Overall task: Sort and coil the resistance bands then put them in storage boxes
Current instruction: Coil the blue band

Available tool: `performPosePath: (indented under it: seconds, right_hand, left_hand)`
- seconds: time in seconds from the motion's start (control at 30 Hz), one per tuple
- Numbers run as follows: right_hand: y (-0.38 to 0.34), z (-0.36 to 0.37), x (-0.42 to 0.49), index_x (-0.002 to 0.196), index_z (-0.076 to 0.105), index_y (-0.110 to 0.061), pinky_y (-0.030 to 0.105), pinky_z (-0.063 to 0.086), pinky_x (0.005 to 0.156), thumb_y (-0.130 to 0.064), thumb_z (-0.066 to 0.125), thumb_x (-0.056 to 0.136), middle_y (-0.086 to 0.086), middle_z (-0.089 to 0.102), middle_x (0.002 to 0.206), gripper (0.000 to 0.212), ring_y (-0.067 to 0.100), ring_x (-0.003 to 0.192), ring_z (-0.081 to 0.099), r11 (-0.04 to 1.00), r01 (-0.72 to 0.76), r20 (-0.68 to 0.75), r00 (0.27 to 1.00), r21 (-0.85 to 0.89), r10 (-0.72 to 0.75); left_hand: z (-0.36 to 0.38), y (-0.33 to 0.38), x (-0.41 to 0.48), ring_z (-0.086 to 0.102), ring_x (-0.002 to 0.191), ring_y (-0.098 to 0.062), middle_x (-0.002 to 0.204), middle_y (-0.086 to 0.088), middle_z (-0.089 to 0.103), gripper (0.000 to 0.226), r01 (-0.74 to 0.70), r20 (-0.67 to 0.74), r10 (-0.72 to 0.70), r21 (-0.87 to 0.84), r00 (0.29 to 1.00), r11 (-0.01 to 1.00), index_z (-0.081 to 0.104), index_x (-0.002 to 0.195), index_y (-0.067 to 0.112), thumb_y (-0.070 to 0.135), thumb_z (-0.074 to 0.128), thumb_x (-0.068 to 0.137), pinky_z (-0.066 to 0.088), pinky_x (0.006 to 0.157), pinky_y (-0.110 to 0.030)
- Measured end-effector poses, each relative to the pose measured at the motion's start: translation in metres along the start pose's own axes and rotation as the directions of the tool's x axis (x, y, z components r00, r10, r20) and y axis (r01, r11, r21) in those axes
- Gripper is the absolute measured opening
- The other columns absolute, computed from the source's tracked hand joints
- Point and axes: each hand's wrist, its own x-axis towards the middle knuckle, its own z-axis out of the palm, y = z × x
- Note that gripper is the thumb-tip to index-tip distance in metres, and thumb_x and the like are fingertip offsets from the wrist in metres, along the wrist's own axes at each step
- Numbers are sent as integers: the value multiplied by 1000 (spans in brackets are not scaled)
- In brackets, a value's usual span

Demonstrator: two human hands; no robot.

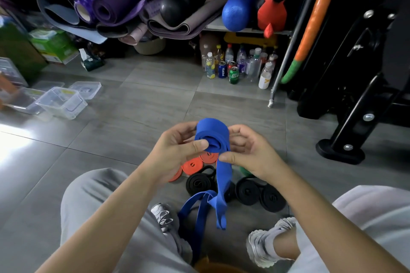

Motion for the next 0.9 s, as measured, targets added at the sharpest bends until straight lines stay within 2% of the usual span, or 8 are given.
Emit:
performPosePath:
  seconds: [0.1,0.17,0.27,0.37,0.43,0.57,0.73,0.9]
  right_hand:
    - [-3,5,7,92,67,-47,22,55,76,-25,80,64,-12,73,91,37,7,86,69,995,45,-59,997,-88,-50]
    - [-4,1,9,89,68,-47,23,54,77,-20,81,67,-13,73,87,37,7,82,70,983,36,-59,997,-181,-47]
    - [-8,-4,13,87,69,-36,41,56,79,-26,80,67,-7,72,83,25,13,78,69,912,1,-9,1000,-411,-5]
    - [-16,0,20,91,68,-19,47,52,74,-29,77,68,2,68,78,26,22,76,64,804,70,79,996,-591,-29]
    - [-23,1,23,93,67,-15,45,51,75,-29,78,69,4,68,80,30,22,78,63,762,107,99,993,-639,-57]
    - [-30,-4,21,89,66,-31,28,51,83,-36,82,65,-12,70,86,30,3,85,63,844,56,50,998,-534,-35]
    - [-29,-11,18,85,65,-53,31,47,95,-42,83,56,-24,68,96,36,-3,99,61,920,19,32,999,-392,-7]
    - [-25,-6,20,100,66,-36,27,53,88,-21,82,63,-9,73,101,42,12,99,67,996,91,-15,996,-24,-91]
  left_hand:
    - [5,-8,-2,70,80,-17,93,-5,72,36,77,-34,-84,-167,996,983,62,108,10,5,64,72,57,68,-24]
    - [2,-3,0,68,91,-20,103,-2,69,40,80,-65,-71,136,995,987,60,112,16,5,70,74,57,76,-29]
    - [-3,15,6,57,103,-10,118,14,51,60,-84,17,126,829,992,553,51,122,33,22,80,71,50,80,-25]
    - [4,30,14,55,102,-12,119,8,57,62,-209,201,64,966,978,153,52,129,25,33,76,72,44,81,-25]
    - [7,38,18,55,88,-14,108,3,64,45,-224,223,30,974,974,35,59,117,23,32,72,75,43,76,-27]
    - [3,47,20,58,92,-13,102,5,67,41,-189,171,100,959,980,212,65,110,23,30,78,72,46,82,-29]
    - [0,43,15,63,93,-3,99,7,69,35,-182,111,157,796,981,577,67,99,25,9,79,71,51,86,-23]
    - [10,20,5,67,88,-18,94,-6,72,39,-139,-72,148,116,986,984,64,106,9,5,69,68,56,80,-33]
